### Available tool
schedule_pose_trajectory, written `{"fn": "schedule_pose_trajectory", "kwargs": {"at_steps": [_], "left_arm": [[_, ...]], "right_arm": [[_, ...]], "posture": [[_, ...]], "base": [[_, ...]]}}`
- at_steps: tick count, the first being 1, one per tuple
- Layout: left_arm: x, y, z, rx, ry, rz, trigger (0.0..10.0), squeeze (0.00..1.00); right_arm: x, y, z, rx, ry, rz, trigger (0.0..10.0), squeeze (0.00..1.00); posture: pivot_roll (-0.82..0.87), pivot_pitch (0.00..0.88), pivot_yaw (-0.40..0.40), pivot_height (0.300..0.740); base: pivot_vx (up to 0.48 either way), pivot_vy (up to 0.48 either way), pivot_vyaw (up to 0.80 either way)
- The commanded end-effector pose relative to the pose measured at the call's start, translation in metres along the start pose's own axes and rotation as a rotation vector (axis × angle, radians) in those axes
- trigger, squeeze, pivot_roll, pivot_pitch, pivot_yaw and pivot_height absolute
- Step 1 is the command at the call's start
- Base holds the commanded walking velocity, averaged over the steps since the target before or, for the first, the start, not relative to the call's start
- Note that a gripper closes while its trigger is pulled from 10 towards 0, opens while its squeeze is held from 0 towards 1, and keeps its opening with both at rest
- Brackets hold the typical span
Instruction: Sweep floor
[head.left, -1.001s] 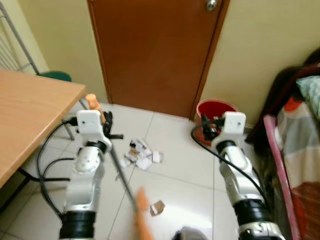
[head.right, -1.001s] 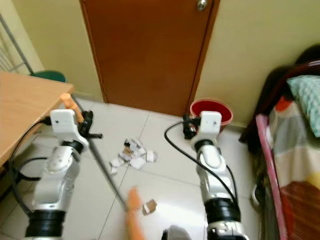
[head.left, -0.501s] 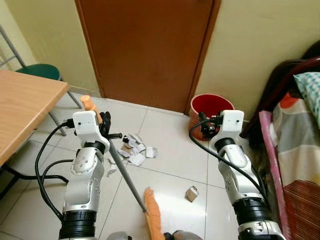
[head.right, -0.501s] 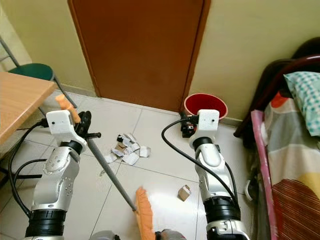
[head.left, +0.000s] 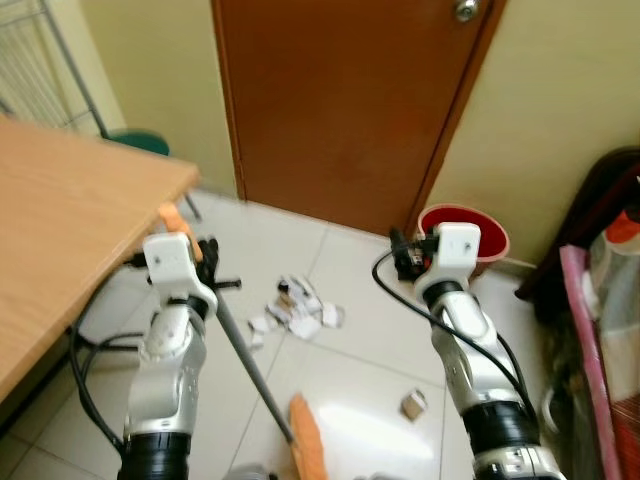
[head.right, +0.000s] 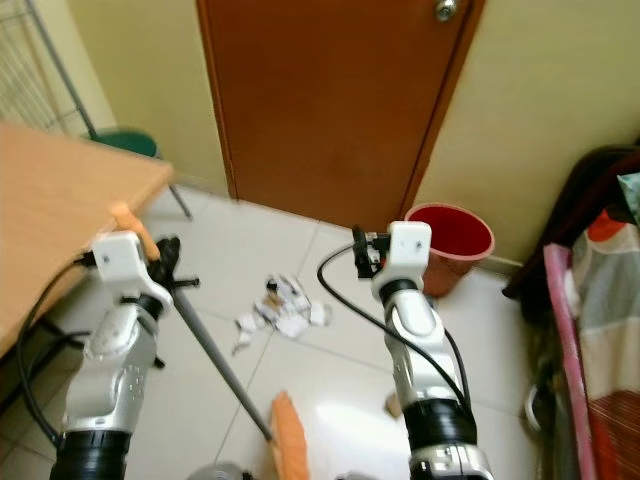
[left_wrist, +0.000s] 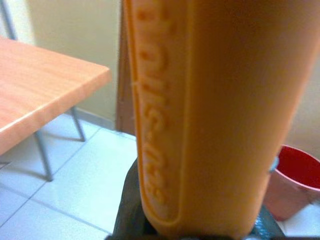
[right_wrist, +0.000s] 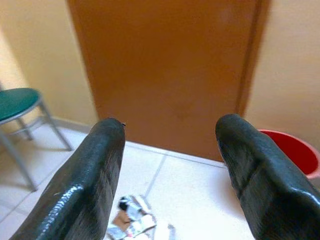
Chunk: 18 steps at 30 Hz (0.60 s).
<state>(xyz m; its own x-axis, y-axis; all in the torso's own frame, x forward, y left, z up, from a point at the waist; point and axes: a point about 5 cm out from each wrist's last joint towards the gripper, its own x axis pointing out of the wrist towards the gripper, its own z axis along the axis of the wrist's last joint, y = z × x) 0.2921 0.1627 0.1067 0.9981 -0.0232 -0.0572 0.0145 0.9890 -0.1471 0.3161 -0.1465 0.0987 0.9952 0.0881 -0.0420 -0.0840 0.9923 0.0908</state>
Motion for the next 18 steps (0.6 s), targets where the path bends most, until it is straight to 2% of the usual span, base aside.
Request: {"fn": "schedule_pose_trajectory", "kwargs": {"at_steps": [1,5,12,15,17,18], "left_arm": [[0.0032,-0.006,0.0079,-0.008,-0.026,-0.024,10.0,0.0],[0.003,-0.0064,0.007,-0.006,-0.02,-0.027,10.0,0.0],[0.0041,-0.0098,0.0062,0.009,-0.01,-0.05,10.0,0.0],[0.0048,-0.0128,0.0059,0.035,-0.009,-0.082,10.0,0.0],[0.002,-0.0157,0.003,0.094,-0.005,-0.124,10.0,0.0],[0.002,-0.0157,0.003,0.094,-0.005,-0.124,10.0,0.0]], "right_arm": [[0.0002,-0.0025,0.0043,-0.003,-0.013,-0.008,10.0,0.0],[-0.0008,-0.003,0.0045,-0.003,-0.014,-0.012,10.0,0.0],[-0.0014,-0.0034,0.005,-0.003,-0.015,-0.022,10.0,0.0],[-0.001,-0.0052,0.0056,-0.008,-0.015,-0.038,10.0,0.0],[-0.002,-0.0101,0.0049,-0.016,-0.012,-0.067,10.0,0.0],[-0.002,-0.0101,0.0049,-0.016,-0.012,-0.067,10.0,0.0]], "posture": [[-0.02,0.0,-0.023,0.74],[-0.02,0.0,-0.022,0.74],[-0.02,0.0,-0.017,0.74],[-0.02,0.0,-0.016,0.74],[-0.01,0.0,-0.025,0.74],[-0.01,0.0,-0.025,0.74]], "base": [[0.0,0.304,-0.8],[0.0,0.307,-0.8],[0.0,0.305,-0.54],[0.0,0.099,0.0],[0.0,0.0,0.0],[0.0,0.0,0.0]]}}
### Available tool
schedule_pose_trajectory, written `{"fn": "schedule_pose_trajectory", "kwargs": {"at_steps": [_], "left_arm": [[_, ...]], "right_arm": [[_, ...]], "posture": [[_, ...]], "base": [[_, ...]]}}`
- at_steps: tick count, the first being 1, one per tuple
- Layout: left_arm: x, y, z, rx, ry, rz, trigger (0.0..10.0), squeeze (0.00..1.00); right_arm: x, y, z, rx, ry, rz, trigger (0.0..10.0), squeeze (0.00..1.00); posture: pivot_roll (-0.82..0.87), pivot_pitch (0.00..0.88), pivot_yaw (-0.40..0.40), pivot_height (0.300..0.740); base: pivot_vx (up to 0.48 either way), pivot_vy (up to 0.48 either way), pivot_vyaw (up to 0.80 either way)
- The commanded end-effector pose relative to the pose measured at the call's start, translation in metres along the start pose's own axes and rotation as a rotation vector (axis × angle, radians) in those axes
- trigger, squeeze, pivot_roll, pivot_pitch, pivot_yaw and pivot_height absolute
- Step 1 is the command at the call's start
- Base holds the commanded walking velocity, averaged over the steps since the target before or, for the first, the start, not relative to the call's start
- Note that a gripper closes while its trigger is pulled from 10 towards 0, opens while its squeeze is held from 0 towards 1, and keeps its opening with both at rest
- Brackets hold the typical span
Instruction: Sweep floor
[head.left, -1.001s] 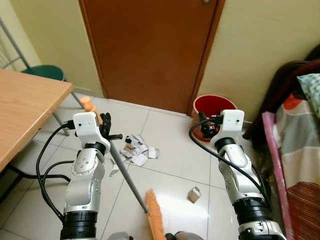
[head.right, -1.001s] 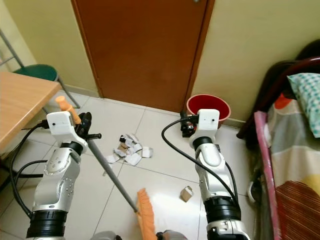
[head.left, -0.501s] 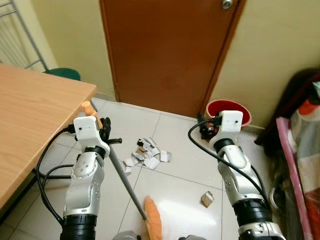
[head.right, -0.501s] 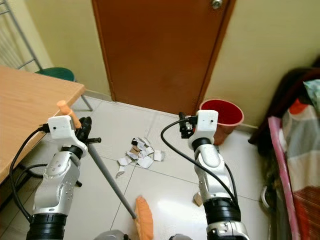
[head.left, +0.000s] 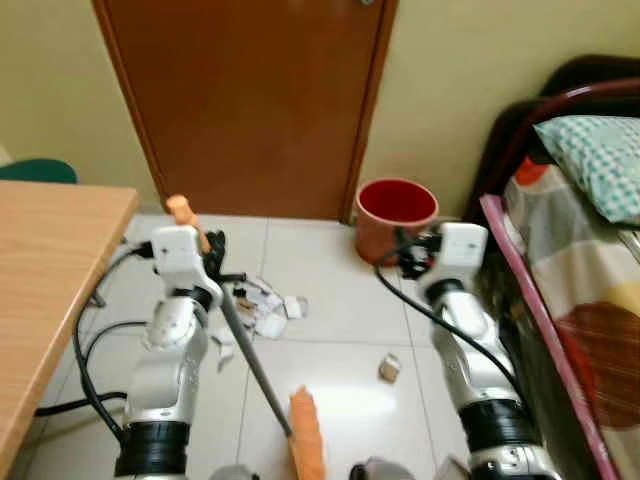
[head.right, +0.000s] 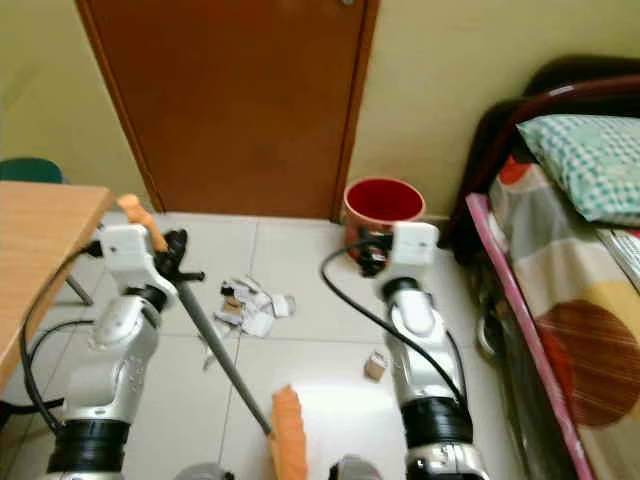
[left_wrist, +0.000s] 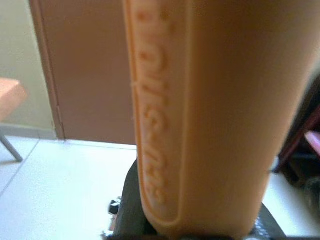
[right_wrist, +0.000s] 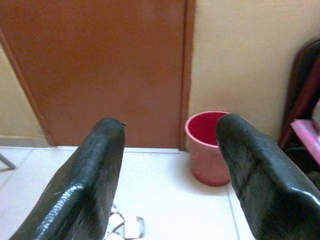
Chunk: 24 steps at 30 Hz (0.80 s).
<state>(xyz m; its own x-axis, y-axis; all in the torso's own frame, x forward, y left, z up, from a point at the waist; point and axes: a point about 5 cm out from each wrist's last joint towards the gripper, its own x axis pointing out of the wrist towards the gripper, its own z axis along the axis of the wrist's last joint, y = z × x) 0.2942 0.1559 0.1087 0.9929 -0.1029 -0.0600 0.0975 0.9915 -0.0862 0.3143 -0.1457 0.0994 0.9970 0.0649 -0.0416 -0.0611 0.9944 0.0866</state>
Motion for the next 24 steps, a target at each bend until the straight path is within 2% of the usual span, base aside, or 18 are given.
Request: {"fn": "schedule_pose_trajectory", "kwargs": {"at_steps": [1,2,3,5,7,9,10,11,12,18,20,21,24], "left_arm": [[0.0,-0.009,0.002,0.029,-0.017,-0.044,10.0,0.0],[-0.002,-0.009,0.001,0.081,-0.017,-0.066,10.0,0.0],[-0.002,-0.009,0.001,0.081,-0.017,-0.066,10.0,0.0],[-0.005,-0.001,-0.001,0.188,-0.016,-0.102,10.0,0.0],[-0.005,-0.001,-0.001,0.188,-0.016,-0.102,10.0,0.0],[0.001,0.012,0.014,0.286,-0.1,-0.084,10.0,0.0],[0.006,0.018,0.031,0.331,-0.192,-0.04,10.0,0.0],[0.007,0.018,0.038,0.345,-0.229,-0.027,10.0,0.0],[0.005,0.014,0.048,0.4,-0.296,-0.022,10.0,0.0],[-0.003,0.003,0.052,0.462,-0.347,-0.064,10.0,0.0],[-0.005,0.005,0.047,0.423,-0.32,-0.049,10.0,0.0],[-0.008,0.008,0.041,0.377,-0.289,-0.031,10.0,0.0],[-0.011,0.005,0.032,0.331,-0.263,-0.027,10.0,0.0]], "right_arm": [[0.0,-0.011,0.004,-0.013,-0.01,-0.044,10.0,0.0],[-0.001,-0.015,0.003,-0.016,-0.003,-0.064,10.0,0.0],[-0.001,-0.015,0.003,-0.016,-0.003,-0.064,10.0,0.0],[-0.005,-0.025,-0.005,-0.027,0.025,-0.097,10.0,0.0],[-0.005,-0.025,-0.005,-0.027,0.025,-0.097,10.0,0.0],[-0.007,-0.029,-0.01,-0.029,0.04,-0.122,10.0,0.0],[-0.007,-0.029,-0.012,-0.023,0.04,-0.135,10.0,0.0],[-0.007,-0.028,-0.012,-0.019,0.04,-0.138,10.0,0.0],[-0.008,-0.024,-0.013,-0.017,0.038,-0.137,10.0,0.0],[-0.009,-0.022,-0.013,-0.02,0.037,-0.133,10.0,0.0],[-0.008,-0.024,-0.011,-0.033,0.027,-0.146,10.0,0.0],[-0.008,-0.026,-0.008,-0.046,0.017,-0.158,10.0,0.0],[-0.007,-0.028,-0.005,-0.059,0.007,-0.171,10.0,0.0]], "posture": [[-0.01,0.0,-0.025,0.74],[0.0,0.0,-0.03,0.74],[0.0,0.0,-0.03,0.74],[0.02,0.0,-0.024,0.74],[0.02,0.0,-0.024,0.74],[0.02,0.0,-0.021,0.74],[0.02,0.0,-0.021,0.74],[0.02,0.0,-0.021,0.74],[0.03,0.0,-0.024,0.74],[0.03,0.0,-0.028,0.74],[0.04,0.0,-0.025,0.74],[0.04,0.0,-0.025,0.74],[0.03,0.0,-0.01,0.74]], "base": [[0.0,0.0,0.0],[0.0,0.0,0.0],[0.0,0.0,0.0],[0.0,0.0,0.0],[0.0,0.0,0.0],[0.0,0.0,0.0],[0.0,0.0,0.0],[0.0,0.0,0.0],[0.0,0.0,0.0],[0.0,0.0,0.0],[0.0,0.0,0.0],[0.0,0.0,0.0],[0.0,0.0,0.0]]}}
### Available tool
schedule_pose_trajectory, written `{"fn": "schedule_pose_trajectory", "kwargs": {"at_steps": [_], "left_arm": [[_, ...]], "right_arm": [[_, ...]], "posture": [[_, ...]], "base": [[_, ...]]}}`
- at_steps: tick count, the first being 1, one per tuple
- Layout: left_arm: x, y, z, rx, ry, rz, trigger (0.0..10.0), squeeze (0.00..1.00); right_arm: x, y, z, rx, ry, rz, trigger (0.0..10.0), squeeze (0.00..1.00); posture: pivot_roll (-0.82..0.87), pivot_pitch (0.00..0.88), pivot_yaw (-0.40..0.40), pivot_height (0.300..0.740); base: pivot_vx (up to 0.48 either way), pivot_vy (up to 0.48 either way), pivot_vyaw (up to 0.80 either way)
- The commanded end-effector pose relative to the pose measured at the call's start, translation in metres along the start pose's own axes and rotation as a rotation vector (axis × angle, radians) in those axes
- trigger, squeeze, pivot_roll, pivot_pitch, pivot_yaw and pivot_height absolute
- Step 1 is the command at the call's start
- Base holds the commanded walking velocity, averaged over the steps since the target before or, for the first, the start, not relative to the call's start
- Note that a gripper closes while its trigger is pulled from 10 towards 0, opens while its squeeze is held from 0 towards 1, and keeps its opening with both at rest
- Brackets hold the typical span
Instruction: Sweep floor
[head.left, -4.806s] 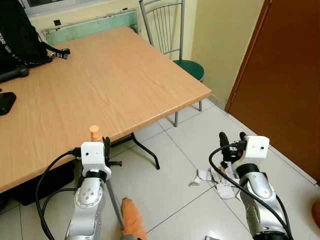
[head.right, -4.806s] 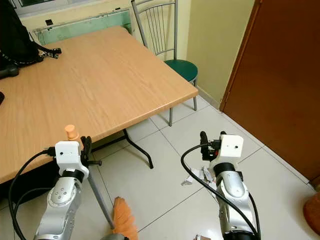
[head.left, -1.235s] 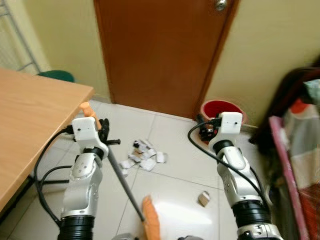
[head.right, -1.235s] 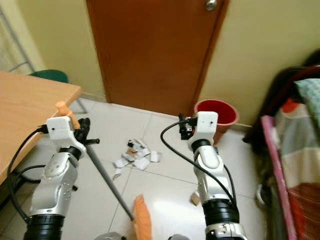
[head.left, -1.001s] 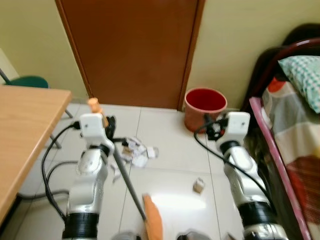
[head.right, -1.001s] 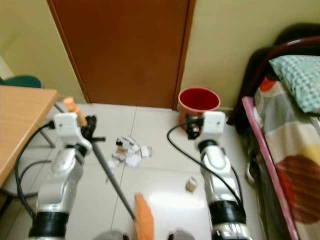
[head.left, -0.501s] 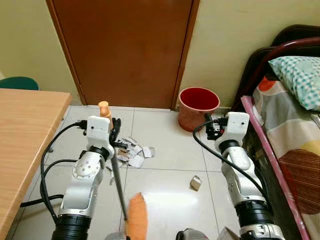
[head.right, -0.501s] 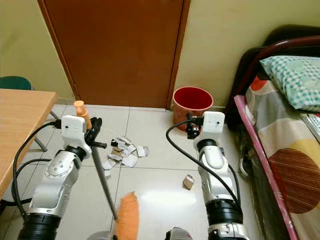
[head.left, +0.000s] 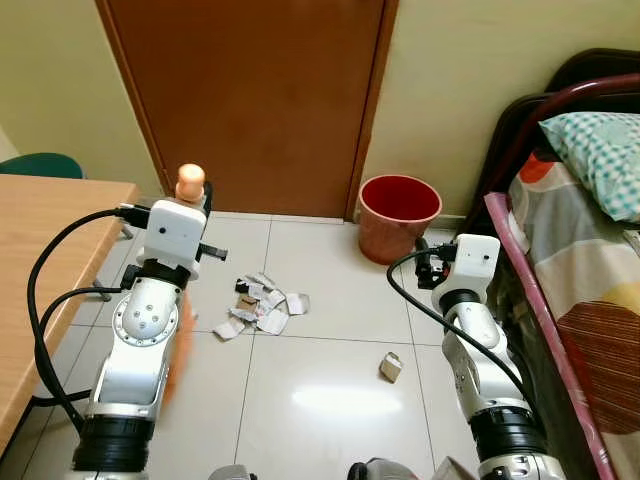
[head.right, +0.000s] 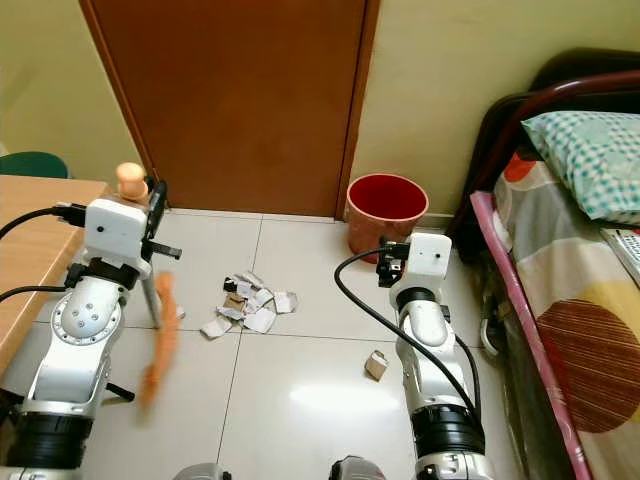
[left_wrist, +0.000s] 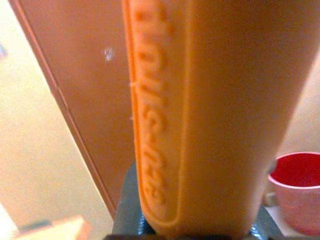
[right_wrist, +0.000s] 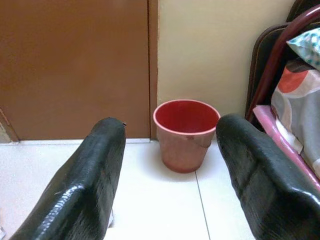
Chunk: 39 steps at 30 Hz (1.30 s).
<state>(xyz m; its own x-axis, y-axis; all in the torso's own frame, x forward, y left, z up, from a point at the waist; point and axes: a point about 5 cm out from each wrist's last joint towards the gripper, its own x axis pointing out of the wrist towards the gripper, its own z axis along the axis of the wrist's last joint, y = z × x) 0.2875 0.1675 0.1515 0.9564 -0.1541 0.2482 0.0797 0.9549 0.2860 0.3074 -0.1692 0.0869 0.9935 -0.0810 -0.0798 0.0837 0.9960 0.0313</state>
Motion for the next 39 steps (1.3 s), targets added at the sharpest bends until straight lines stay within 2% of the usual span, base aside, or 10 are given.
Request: {"fn": "schedule_pose_trajectory", "kwargs": {"at_steps": [1,4,8,13,16,18,23,29,33,39], "left_arm": [[-0.006,-0.008,-0.009,-0.06,0.06,-0.007,10.0,0.0],[-0.011,-0.021,-0.012,-0.099,0.079,-0.029,10.0,0.0],[-0.012,-0.031,-0.014,-0.129,0.099,-0.055,10.0,0.0],[-0.012,-0.029,-0.013,-0.145,0.113,-0.049,10.0,0.0],[-0.018,-0.025,-0.02,-0.16,0.159,-0.023,10.0,0.0],[-0.023,-0.025,-0.026,-0.173,0.19,-0.02,10.0,0.0],[-0.025,-0.028,-0.025,-0.177,0.187,-0.026,10.0,0.0],[-0.016,-0.032,-0.022,-0.208,0.182,-0.01,10.0,0.0],[-0.013,-0.032,-0.019,-0.206,0.173,-0.01,10.0,0.0],[-0.013,-0.027,-0.019,-0.204,0.18,-0.006,10.0,0.0]], "right_arm": [[0.001,-0.006,0.007,-0.014,-0.024,-0.03,10.0,0.0],[0.002,-0.01,0.008,-0.004,-0.016,-0.049,10.0,0.0],[0.002,-0.01,0.008,-0.01,-0.009,-0.044,10.0,0.0],[0.003,-0.011,0.013,-0.004,-0.016,-0.064,10.0,0.0],[-0.001,-0.023,0.004,0.038,0.027,-0.137,10.0,0.0],[-0.009,-0.025,-0.006,0.037,0.064,-0.138,10.0,0.0],[-0.013,-0.019,-0.008,0.025,0.063,-0.096,10.0,0.0],[-0.008,-0.01,-0.002,0.022,0.064,-0.041,10.0,0.0],[-0.002,-0.006,0.006,0.007,0.039,-0.012,10.0,0.0],[-0.002,-0.003,0.006,0.008,0.042,-0.006,10.0,0.0]], "posture": [[0.03,0.0,-0.01,0.74],[0.0,0.0,0.004,0.74],[-0.01,0.0,0.005,0.74],[-0.01,0.0,0.006,0.74],[-0.01,0.005,0.0,0.74],[-0.01,0.01,0.001,0.74],[-0.03,0.008,0.004,0.74],[-0.04,0.016,-0.008,0.74],[-0.04,0.039,-0.004,0.74],[-0.02,0.074,0.017,0.74]], "base": [[0.0,0.0,0.0],[0.0,0.0,0.0],[0.0,0.0,0.0],[0.0,0.0,0.0],[0.0,0.0,-0.73],[0.0,0.0,-0.8],[0.0,0.0,-0.8],[0.0,0.0,-0.7],[0.0,0.0,0.0],[0.0,0.0,0.0]]}}
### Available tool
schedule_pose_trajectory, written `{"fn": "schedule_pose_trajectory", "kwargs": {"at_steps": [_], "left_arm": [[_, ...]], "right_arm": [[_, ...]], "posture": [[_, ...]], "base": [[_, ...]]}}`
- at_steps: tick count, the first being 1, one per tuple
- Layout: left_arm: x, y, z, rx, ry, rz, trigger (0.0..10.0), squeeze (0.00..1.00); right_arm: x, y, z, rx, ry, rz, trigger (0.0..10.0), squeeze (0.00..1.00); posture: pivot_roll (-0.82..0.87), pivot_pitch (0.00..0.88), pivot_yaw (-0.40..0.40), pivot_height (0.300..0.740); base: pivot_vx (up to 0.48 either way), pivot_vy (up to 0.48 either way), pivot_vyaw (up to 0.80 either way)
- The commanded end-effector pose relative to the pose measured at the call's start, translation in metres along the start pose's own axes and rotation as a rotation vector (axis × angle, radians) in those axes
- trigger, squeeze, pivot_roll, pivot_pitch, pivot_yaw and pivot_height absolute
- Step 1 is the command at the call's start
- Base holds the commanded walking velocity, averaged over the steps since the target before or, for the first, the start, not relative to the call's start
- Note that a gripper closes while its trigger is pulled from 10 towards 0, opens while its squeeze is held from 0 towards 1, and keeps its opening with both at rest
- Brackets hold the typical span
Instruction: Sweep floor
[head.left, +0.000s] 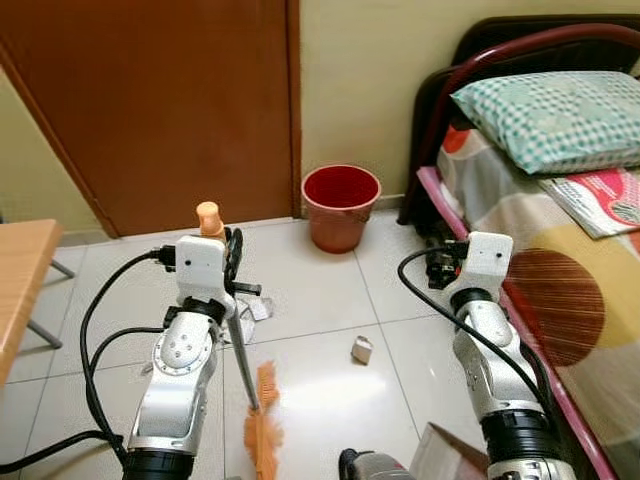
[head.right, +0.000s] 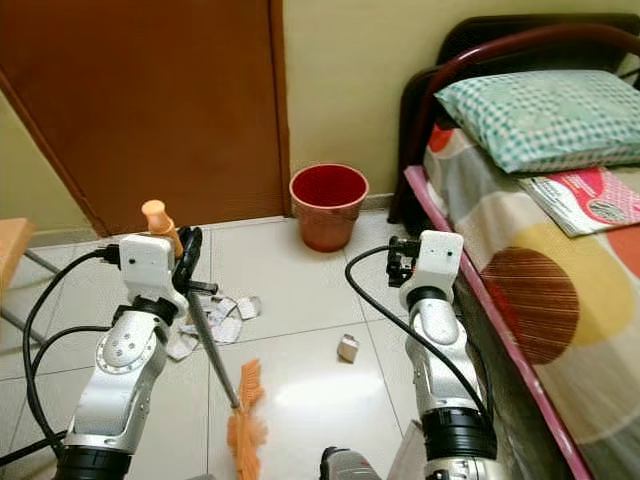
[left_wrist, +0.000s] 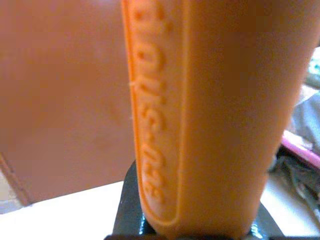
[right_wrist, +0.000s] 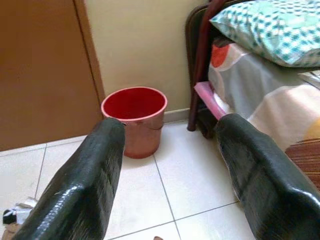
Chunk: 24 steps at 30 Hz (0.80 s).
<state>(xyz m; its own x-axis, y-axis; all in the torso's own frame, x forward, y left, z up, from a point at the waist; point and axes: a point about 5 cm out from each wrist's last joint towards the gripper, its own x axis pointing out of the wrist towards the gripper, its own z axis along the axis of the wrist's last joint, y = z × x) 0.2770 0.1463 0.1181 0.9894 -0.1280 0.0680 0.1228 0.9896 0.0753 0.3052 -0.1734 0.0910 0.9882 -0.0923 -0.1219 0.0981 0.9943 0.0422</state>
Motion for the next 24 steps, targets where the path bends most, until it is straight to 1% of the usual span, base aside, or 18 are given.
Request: {"fn": "schedule_pose_trajectory", "kwargs": {"at_steps": [1,5,8,13,17,21,24], "left_arm": [[0.002,0.003,0.005,0.015,-0.006,-0.001,10.0,0.0],[0.004,0.007,0.005,0.025,-0.002,-0.008,10.0,0.0],[0.005,0.01,0.005,0.031,0.002,0.002,10.0,0.0],[0.007,0.012,0.004,0.006,0.014,0.032,10.0,0.0],[0.009,0.01,0.006,0.004,0.012,0.026,10.0,0.0],[0.011,0.011,0.006,0.013,0.016,0.008,10.0,0.0],[0.01,0.015,0.005,0.013,0.021,0.021,10.0,0.0]], "right_arm": [[0.0,0.002,0.002,-0.004,0.001,0.008,10.0,0.0],[-0.002,0.006,0.0,0.004,0.004,0.016,10.0,0.0],[-0.006,0.008,-0.007,0.012,0.019,0.017,10.0,0.0],[-0.005,0.009,-0.009,0.006,0.027,0.029,10.0,0.0],[0.001,0.01,-0.004,0.006,0.018,0.032,10.0,0.0],[0.007,0.016,0.001,0.013,0.002,0.033,10.0,0.0],[0.005,0.018,-0.001,0.024,0.001,0.033,10.0,0.0]], "posture": [[-0.02,0.074,0.017,0.74],[-0.01,0.075,0.029,0.74],[-0.01,0.066,0.028,0.74],[0.0,0.058,0.026,0.74],[0.01,0.065,0.03,0.74],[0.02,0.054,0.036,0.74],[0.02,0.041,0.031,0.74]], "base": [[0.0,0.0,0.0],[0.0,0.0,0.0],[0.0,0.0,0.0],[-0.256,0.0,0.0],[-0.26,0.0,0.0],[-0.262,0.0,0.0],[-0.262,0.0,0.0]]}}
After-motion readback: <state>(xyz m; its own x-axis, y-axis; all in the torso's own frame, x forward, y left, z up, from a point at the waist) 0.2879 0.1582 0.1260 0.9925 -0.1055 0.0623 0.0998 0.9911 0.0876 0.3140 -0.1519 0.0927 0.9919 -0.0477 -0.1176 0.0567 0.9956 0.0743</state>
